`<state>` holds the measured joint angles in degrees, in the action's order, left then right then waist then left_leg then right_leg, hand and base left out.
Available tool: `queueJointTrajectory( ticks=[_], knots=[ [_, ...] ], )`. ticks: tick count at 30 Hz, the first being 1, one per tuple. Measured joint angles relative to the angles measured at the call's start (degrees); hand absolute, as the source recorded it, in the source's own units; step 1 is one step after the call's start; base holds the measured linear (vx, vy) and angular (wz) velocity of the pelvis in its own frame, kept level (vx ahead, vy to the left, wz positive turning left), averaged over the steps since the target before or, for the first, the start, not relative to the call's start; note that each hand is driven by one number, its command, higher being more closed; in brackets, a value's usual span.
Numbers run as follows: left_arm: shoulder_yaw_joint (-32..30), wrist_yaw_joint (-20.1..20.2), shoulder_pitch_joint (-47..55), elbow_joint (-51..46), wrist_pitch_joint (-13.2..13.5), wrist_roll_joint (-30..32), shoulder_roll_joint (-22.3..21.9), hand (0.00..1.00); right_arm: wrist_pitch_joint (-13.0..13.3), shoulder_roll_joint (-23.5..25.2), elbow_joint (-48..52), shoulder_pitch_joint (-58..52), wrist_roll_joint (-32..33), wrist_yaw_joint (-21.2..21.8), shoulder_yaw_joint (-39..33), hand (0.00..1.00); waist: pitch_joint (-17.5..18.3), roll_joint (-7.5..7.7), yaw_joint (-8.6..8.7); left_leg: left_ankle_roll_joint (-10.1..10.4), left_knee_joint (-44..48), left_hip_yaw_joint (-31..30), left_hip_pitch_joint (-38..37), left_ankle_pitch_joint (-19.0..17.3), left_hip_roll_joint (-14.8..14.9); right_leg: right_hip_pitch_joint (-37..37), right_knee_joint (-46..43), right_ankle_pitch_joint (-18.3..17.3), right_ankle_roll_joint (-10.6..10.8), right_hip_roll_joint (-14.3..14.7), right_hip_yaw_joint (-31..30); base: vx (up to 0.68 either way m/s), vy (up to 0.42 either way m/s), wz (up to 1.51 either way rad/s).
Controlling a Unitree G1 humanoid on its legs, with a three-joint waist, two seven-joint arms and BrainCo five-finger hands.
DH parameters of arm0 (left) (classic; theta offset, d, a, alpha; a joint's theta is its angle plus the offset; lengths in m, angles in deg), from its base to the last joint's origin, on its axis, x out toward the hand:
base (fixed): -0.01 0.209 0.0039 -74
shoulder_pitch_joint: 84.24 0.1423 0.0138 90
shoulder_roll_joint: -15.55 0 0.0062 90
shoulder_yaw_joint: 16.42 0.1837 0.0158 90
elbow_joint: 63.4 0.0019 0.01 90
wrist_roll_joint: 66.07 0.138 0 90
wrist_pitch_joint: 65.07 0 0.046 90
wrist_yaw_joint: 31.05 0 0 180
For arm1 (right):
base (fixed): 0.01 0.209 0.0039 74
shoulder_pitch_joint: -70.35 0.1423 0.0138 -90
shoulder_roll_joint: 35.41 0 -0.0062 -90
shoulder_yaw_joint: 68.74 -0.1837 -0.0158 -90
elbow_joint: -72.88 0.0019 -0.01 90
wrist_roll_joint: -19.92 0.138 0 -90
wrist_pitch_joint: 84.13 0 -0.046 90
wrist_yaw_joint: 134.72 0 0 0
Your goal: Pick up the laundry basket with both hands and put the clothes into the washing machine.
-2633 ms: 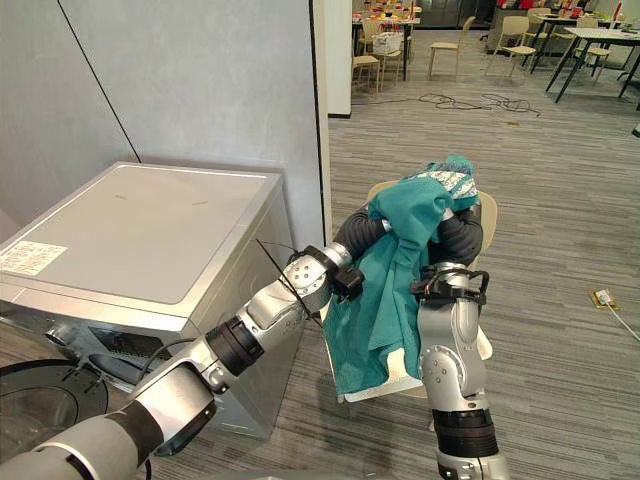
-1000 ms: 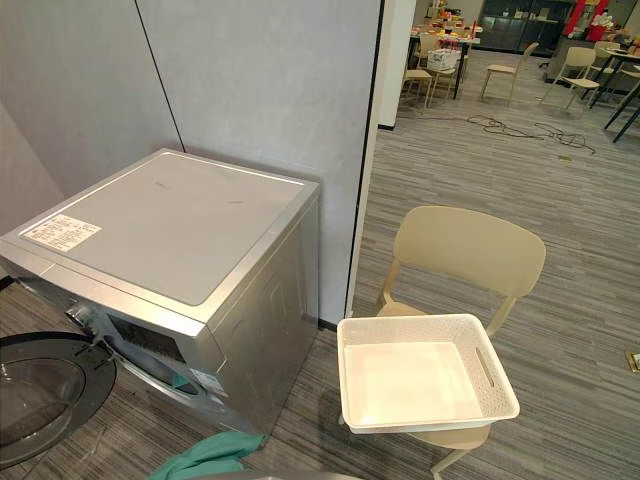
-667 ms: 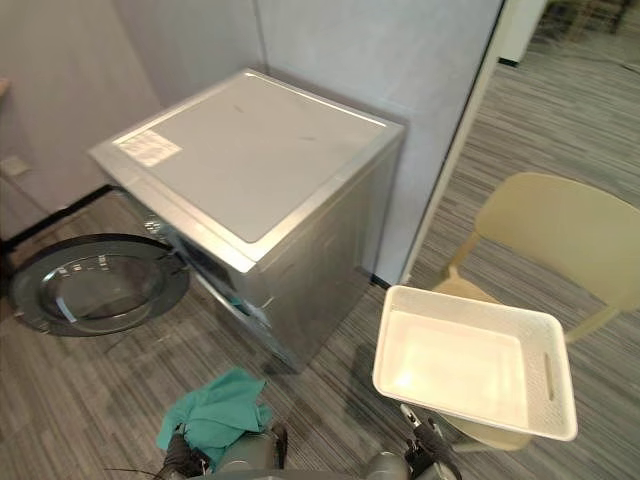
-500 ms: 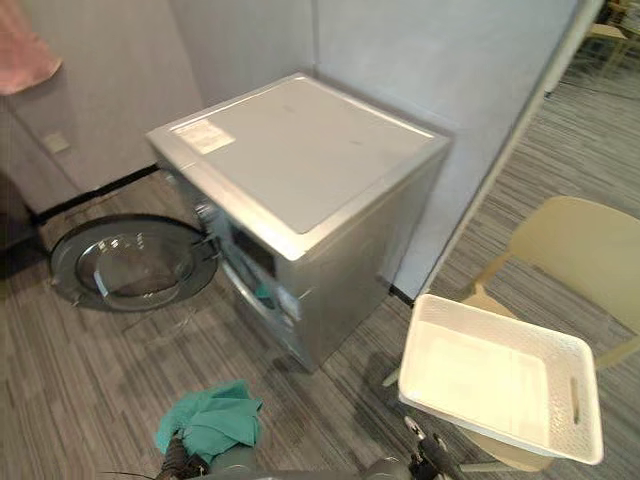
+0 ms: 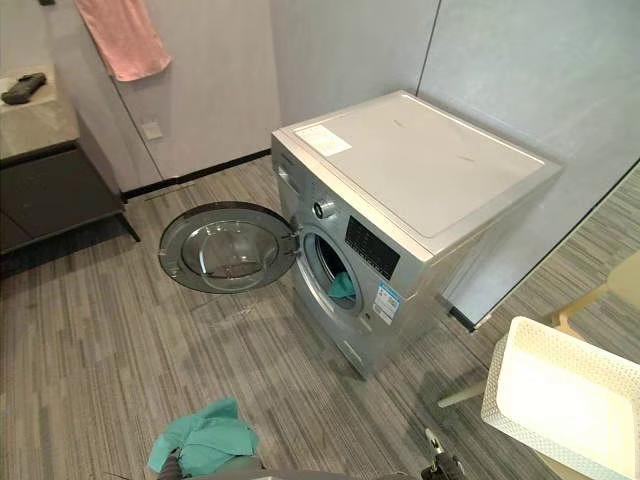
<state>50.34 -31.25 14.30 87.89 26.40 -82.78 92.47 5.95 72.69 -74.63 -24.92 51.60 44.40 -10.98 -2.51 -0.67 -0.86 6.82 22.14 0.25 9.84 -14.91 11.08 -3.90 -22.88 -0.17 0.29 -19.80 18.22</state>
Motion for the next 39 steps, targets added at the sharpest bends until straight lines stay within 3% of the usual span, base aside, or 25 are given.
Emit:
queueJointTrajectory(
  ticks=[1, 2, 3, 5, 6, 7, 9, 10, 11, 13, 14, 16, 18, 19, 20, 21, 22, 26, 30, 31, 32, 33, 34, 36, 39],
  knots=[
    [-0.29, 0.02, 0.52, 0.00, -0.02, 1.29, 0.39, 1.00, 0.02, 1.46, -0.03, 0.34, 0.66, 0.11, 1.54, 0.00, 0.19, 1.81, -0.22, 0.14, -0.08, 0.54, 0.17, -0.09, -0.30, 0.09, 0.09, -7.56, -1.84, 1.69, -1.36, -0.01, -0.113, -0.05],
    [-0.80, 0.05, 0.56, 0.00, -0.04, 1.75, 0.54, 1.00, -0.11, 2.02, -0.05, 0.66, 1.07, 0.24, 1.75, 0.00, 0.14, 2.71, -0.22, 0.24, -0.09, 1.04, 0.24, -0.14, -0.51, 0.54, 1.37, -9.90, -1.16, 1.82, -2.12, -0.01, -0.196, -0.11],
    [-2.25, -0.03, -0.05, 0.10, -0.33, 2.01, 0.35, 1.00, -0.30, 2.79, -0.12, 1.43, 1.56, 0.88, 1.67, 0.00, 0.05, 3.74, -0.12, 0.28, -1.51, 1.03, 0.38, 0.85, -0.81, 0.46, 3.00, -12.73, 5.19, 2.13, -3.03, -0.02, -0.215, 0.21],
    [-2.24, 0.03, -1.05, -0.07, -0.52, 2.88, 0.40, 1.00, -0.31, 2.66, -0.20, 0.47, 1.81, 1.08, 0.96, 0.00, 0.46, 3.99, 0.05, -0.25, -7.18, -0.69, -1.06, 5.90, -0.66, 1.03, 5.08, -11.66, 5.18, 3.87, -2.36, 0.05, -0.193, 0.43],
    [-2.27, 0.03, -2.66, -0.24, -0.41, 2.66, -0.03, 1.00, 0.00, 2.69, -0.50, 0.31, 2.99, 1.01, 0.46, 0.00, -0.19, 4.94, -0.38, -1.72, 0.48, 2.83, 0.39, 5.89, -1.31, 1.49, 3.80, -9.89, 7.79, 2.42, -1.02, 0.21, -0.078, 0.49],
    [-1.90, -0.18, -3.58, 0.01, -0.90, 2.86, -1.70, 1.00, 0.63, 1.38, -1.16, -0.25, 6.29, 0.93, 0.82, 0.00, -1.80, 2.74, 1.37, -4.52, 7.04, 8.36, -0.89, 4.02, -2.44, 1.34, -4.44, -9.83, 6.00, 2.66, -1.94, 0.17, -0.064, 1.13],
    [-1.74, -0.05, -4.94, -0.50, -0.79, 3.43, -2.44, 1.00, 1.20, 1.40, -0.32, -2.45, 9.90, 0.80, 0.38, 0.00, -0.81, 0.50, 4.09, -4.02, -1.53, 5.32, -5.13, 3.26, -1.58, -3.51, -10.20, -13.50, 2.11, 7.07, -9.14, 0.13, -0.104, 1.23],
    [-1.54, 0.01, -6.32, -0.91, -0.48, 3.43, -2.32, 1.00, 1.31, 2.37, -0.84, -3.10, 11.95, 0.79, 2.09, 0.00, 0.03, 3.45, 4.00, -4.02, -0.71, 3.56, -5.09, 2.70, -2.29, -5.29, -4.12, -12.67, -2.10, 11.55, -11.06, 0.17, -0.165, 0.63],
    [-0.87, 0.09, -7.15, -1.16, -0.51, 3.39, -3.40, 1.00, 1.62, 1.97, -1.80, -3.03, 12.93, 0.50, 3.03, 0.00, 0.22, 2.43, 4.44, -4.36, 5.09, 2.16, -2.89, 0.97, -1.16, -4.58, -5.27, -14.06, 1.49, 11.32, -10.53, 0.14, -0.156, 0.41],
    [1.16, 0.09, -6.83, -2.26, -0.76, 3.27, -5.21, 1.00, 1.59, 0.62, -1.97, -2.62, 12.97, -0.33, 2.94, 0.00, 0.63, 0.60, 5.07, 0.82, 7.52, 0.36, -2.17, 1.01, -0.05, -3.90, -6.25, -16.48, 2.92, 12.73, -9.64, 0.07, -0.122, 0.26],
    [2.56, 0.18, -6.62, -3.30, -0.87, 2.62, -6.06, 1.00, 1.37, 0.92, -1.95, -2.64, 12.85, -0.45, 2.87, 0.00, 0.76, 0.53, 5.39, 1.22, 11.98, -0.88, -0.09, 1.22, 0.10, -3.16, -6.38, -16.98, 2.80, 12.46, -8.73, 0.00, -0.073, 0.43],
    [3.92, 1.07, -6.41, -5.39, -0.89, 0.71, -7.30, 1.00, 1.12, -0.36, -2.00, -3.08, 12.65, -1.01, 2.93, 0.00, 0.19, -2.06, 4.70, 7.56, 26.96, -3.44, 7.14, 7.64, 1.44, -1.56, -7.13, -18.11, 3.00, 13.59, -9.08, -0.02, -0.028, 0.02],
    [3.74, 0.83, -4.52, -7.46, -0.70, -0.11, -7.59, 1.00, 1.17, -1.25, -1.82, -3.18, 12.68, -1.46, 4.42, 0.00, -0.01, -2.76, 3.65, 7.68, 31.86, -2.87, 7.95, 13.47, 2.85, 0.35, -5.57, -17.90, 2.60, 14.97, -11.67, 0.04, -0.023, -0.71],
    [2.60, 0.06, -3.44, -7.69, -0.33, -0.63, -7.08, 1.00, 1.45, -1.64, -1.24, -3.37, 12.53, -1.54, 5.77, 0.00, 0.30, -2.56, 3.25, 5.82, 33.95, -2.05, 8.52, 16.99, 4.10, 2.28, -2.82, -17.24, 1.55, 16.01, -13.81, 0.05, -0.001, -0.80],
    [2.23, -0.07, -2.98, -7.76, -0.03, -0.69, -7.04, 1.00, 1.58, -1.67, -0.70, -3.38, 12.44, -1.61, 6.19, 0.00, 0.30, -2.62, 3.04, 4.96, 34.32, -1.45, 8.51, 16.43, 4.48, 2.77, -2.02, -17.22, 1.53, 15.99, -14.43, 0.05, 0.011, -0.79],
    [1.37, -0.20, -2.21, -7.73, 0.48, -0.89, -6.90, 1.00, 1.70, -1.43, 0.92, -3.14, 12.07, -1.62, 6.91, 0.00, 0.28, -2.64, 2.87, 0.94, 33.35, 0.37, 8.80, 13.68, 5.21, 2.73, -1.06, -17.22, 1.52, 16.05, -16.13, 0.06, 0.049, -0.87],
    [-0.11, -0.38, -1.63, -7.48, 0.97, -1.28, -6.77, 1.00, 1.87, -1.34, 2.35, -2.63, 11.34, -1.52, 7.93, 0.00, 0.31, -2.51, 2.30, -0.63, 28.37, 1.84, 8.68, 9.84, 6.11, 2.24, -0.07, -17.22, 1.52, 16.12, -18.92, 0.07, 0.067, -0.87],
    [-3.69, -1.36, -0.38, -5.66, 1.49, -1.78, -6.09, 1.00, 2.07, -1.33, 2.83, -1.73, 10.29, -1.36, 9.00, 0.00, 0.41, -2.11, 1.55, -1.30, 5.38, -2.29, 6.92, 8.63, 9.47, 1.69, 1.22, -17.46, 1.93, 15.94, -25.00, 0.19, 0.216, -0.71],
    [-6.44, -1.34, 1.49, -0.76, 1.24, -2.09, -6.25, 1.00, 2.01, -2.83, -0.27, -2.02, 6.91, -1.26, 4.92, 0.00, 0.74, -3.08, 1.51, -1.73, -5.77, -8.81, 3.59, 8.36, 8.61, 4.79, 1.56, -20.43, 7.79, 12.55, -30.19, 0.30, 0.594, -0.40],
    [-7.15, -1.32, 2.05, 0.31, 1.08, -2.36, -5.77, 1.00, 1.78, -3.39, -3.26, -2.08, 6.06, -1.28, 2.52, 0.00, 1.63, -3.38, 1.10, 7.63, -2.67, -8.37, 3.61, 10.28, 6.69, 6.14, 3.18, -20.68, 9.38, 10.24, -31.89, 0.35, 0.663, -0.59],
    [-7.21, -1.38, 3.33, 1.19, 0.71, -2.11, -3.25, 1.00, 0.77, -1.35, -5.73, -2.01, 5.45, -1.10, 0.61, 0.00, 4.09, 0.35, 1.78, 6.60, -0.02, -5.97, 4.92, 7.63, 3.02, 6.67, 5.45, -17.93, 8.47, 6.62, -33.95, 0.35, 0.625, -0.38],
    [-7.11, -1.39, 3.25, 1.68, 0.77, -1.65, -2.73, 1.00, 0.64, -0.66, -6.21, -2.29, 5.25, -0.72, -0.41, 0.00, 4.50, 0.92, 2.34, 5.97, 0.90, -5.98, 5.67, 6.83, 2.19, 6.78, 6.09, -15.87, 8.09, 6.03, -33.76, 0.40, 0.621, -0.03],
    [-6.04, -1.30, 1.33, 2.94, 0.42, -0.95, -1.72, 1.00, 0.55, 0.49, -6.84, -2.80, 4.45, -0.08, -4.64, 0.00, 4.66, 1.05, 2.92, 5.05, 2.22, -5.90, 5.97, 5.62, 0.63, 5.98, 7.07, -9.37, 9.19, 4.92, -34.32, 0.25, 0.383, 0.04],
    [-4.93, -1.32, 0.56, 3.62, 0.19, -0.38, -1.49, 1.00, 0.42, 0.28, -6.65, -3.11, 3.64, 0.04, -7.54, 0.00, 4.96, 0.67, 2.75, 3.42, 2.00, -3.85, 5.54, 4.77, -0.33, 4.19, 6.61, -3.81, 9.32, 3.77, -34.61, 0.24, 0.384, -0.30],
    [1.19, -1.36, -0.37, 3.21, 0.10, 0.00, -1.38, 1.00, -0.09, -0.33, -6.04, -2.61, 1.85, 0.03, -7.01, 0.00, 4.70, -0.88, 2.85, 0.97, -0.74, 1.62, 1.55, 4.55, -1.98, -1.29, 0.77, 6.57, 4.21, 1.99, -33.08, 0.23, 0.401, -0.61]
  ],
)
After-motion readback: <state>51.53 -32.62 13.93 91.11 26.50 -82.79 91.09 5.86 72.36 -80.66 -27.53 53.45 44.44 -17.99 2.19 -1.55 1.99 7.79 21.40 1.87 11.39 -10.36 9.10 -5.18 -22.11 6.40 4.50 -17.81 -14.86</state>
